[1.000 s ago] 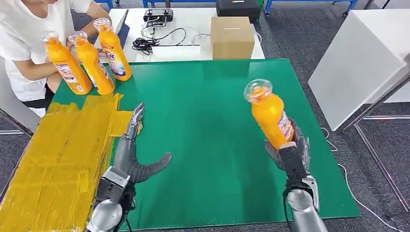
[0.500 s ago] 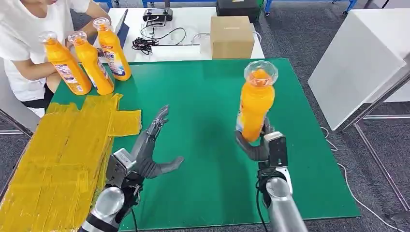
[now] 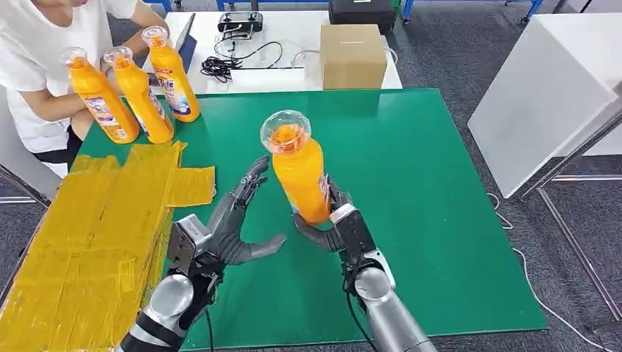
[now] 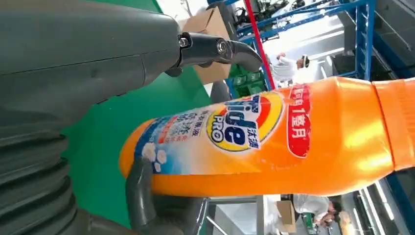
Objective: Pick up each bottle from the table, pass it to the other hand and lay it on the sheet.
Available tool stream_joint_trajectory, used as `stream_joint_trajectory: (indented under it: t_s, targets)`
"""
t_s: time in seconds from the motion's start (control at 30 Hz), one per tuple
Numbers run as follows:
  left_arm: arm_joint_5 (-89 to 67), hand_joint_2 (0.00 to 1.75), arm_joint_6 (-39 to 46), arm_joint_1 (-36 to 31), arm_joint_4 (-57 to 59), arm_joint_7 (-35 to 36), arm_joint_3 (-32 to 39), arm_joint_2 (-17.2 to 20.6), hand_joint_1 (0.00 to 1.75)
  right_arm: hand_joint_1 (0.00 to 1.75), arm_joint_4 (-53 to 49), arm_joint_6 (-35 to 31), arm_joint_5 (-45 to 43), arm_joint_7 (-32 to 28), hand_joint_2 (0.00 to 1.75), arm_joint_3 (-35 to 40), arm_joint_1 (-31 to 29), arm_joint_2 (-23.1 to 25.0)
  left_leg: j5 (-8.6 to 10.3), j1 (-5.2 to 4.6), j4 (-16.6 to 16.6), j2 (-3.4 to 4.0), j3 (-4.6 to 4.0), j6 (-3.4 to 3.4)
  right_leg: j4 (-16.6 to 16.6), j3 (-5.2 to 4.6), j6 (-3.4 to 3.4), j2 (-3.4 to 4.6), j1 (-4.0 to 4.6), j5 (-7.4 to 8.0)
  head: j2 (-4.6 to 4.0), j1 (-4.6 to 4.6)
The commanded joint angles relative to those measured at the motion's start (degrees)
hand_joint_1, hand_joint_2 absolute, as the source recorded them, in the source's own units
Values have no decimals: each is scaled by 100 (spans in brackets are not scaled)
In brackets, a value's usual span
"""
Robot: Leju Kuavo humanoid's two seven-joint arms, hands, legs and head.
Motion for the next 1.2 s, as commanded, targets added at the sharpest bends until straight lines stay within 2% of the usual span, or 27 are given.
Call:
stream_joint_trajectory:
  t_s: [0.03, 0.27, 0.53, 0.57, 0.67, 0.83, 0.87, 0.97, 1.0, 1.03, 1.2]
  targets:
    - [298, 175, -137, -337, 390, 39, -201, 90, 0, 175, 945, -273, 272, -21, 175, 567, -488, 93, -1, 1, -3, 8, 9, -4, -3, 7, 0, 5, 1, 1, 0, 0]
    - [507, 175, -61, -447, 533, 32, -156, 34, 0, 175, 1329, -530, 921, -100, 175, 1447, -597, 272, -2, 5, -3, 8, 10, -5, -3, 7, 0, 5, 3, 0, 0, 0]
    - [508, 175, -60, -449, 537, 32, -155, 35, 0, 175, 1332, -540, 934, -99, 175, 1467, -593, 281, -7, 10, -2, 8, 27, -7, -7, 27, 3, 2, 7, -4, 0, 2]
    - [508, 175, -60, -449, 537, 32, -155, 35, 0, 175, 1332, -540, 934, -99, 175, 1467, -593, 281, 0, 5, -2, 5, 6, -3, -1, 4, 1, 3, 2, 0, 0, 0]
    - [593, 175, -6, -469, 626, 8, -80, 13, 0, 175, 1189, -456, 1188, -127, 175, 1960, -564, 224, 0, 4, -3, 2, 6, -4, -2, 5, 0, 0, 2, -1, 0, 2]
    - [698, 175, 34, -508, 716, -27, 20, -40, 0, 175, 1115, -544, 1390, 21, 175, 2338, -558, 190, -3, 6, -3, 3, 11, -7, -2, 10, -1, -1, 4, -4, 0, 2]
    - [772, 175, 78, -498, 710, -53, 84, -86, 0, 175, 1139, -567, 1378, 36, 175, 2366, -569, 183, -10, 10, -3, 3, 30, -13, -5, 30, -2, -3, 8, -11, 0, 0]
    - [1195, 175, 409, -364, 527, -200, 369, -297, 0, 175, 1173, -635, 1295, 30, 175, 2413, -562, 164, -4, 8, -2, 1, 14, -7, -4, 14, 0, -3, 5, -5, 0, 0]
    - [1271, 175, 535, -316, 424, -247, 411, -321, 122, 175, 1119, -655, 1262, 21, 175, 2412, -525, 148, -3, 7, -3, 2, 12, -5, -4, 11, 1, -2, 3, -4, 0, 0]
    - [1307, 175, 598, -284, 370, -268, 446, -339, 175, 175, 1081, -665, 1248, 19, 175, 2408, -502, 133, -1, 8, -1, 1, 3, -4, -2, 2, 0, -2, 4, -2, 0, 0]
    - [1382, 175, 888, -61, 54, -362, 444, -307, 175, 175, 606, -815, 1205, 39, 175, 2336, -234, -61, -5, 9, 0, -6, 11, -4, -5, 14, 1, -10, 6, -7, 0, 0]
